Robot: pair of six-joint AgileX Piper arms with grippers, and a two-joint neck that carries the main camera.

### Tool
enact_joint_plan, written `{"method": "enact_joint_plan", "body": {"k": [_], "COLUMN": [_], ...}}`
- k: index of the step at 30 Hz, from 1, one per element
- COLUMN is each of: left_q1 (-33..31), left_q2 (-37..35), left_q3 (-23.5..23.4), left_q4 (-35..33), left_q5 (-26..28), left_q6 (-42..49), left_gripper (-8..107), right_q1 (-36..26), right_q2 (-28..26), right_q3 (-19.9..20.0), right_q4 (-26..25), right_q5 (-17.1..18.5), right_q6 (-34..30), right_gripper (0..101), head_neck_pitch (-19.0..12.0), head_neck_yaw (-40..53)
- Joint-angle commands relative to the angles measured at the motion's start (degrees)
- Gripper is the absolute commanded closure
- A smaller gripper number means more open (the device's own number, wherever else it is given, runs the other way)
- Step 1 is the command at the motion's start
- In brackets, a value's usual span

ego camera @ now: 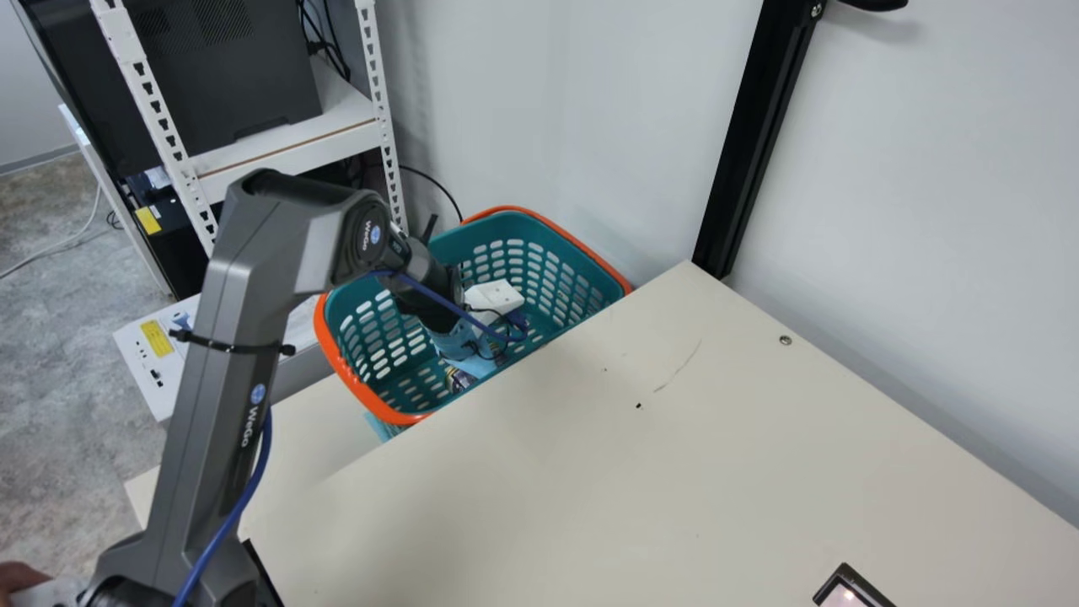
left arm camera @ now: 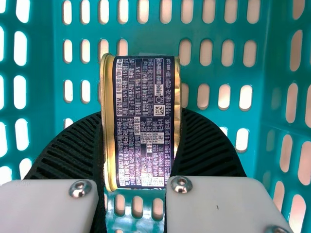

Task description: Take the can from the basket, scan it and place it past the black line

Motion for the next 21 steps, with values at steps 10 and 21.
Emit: {"method": "enact_joint_plan", "body": {"k": [10, 21], "left_q1": [0.98, 2.76], "left_q2": [-3.73, -12.69], "left_q3": [1.85, 2.57], "left_q4": [0.32, -3.22], "left_q5": [0.21, 5.79], "left_q6": [0.32, 4.11], "left_gripper": [89, 89], "right_q1": [0.0, 0.0], "right_q2": [0.0, 0.0], "right_q3": [0.0, 0.0], "right_q4": [0.0, 0.0], "right_q5": [0.0, 0.0], "right_q6": [0.0, 0.0], "right_gripper": [0, 0], "head_neck_pitch": [-1.83, -1.83], "head_neck_yaw": [1.9, 1.9]}}
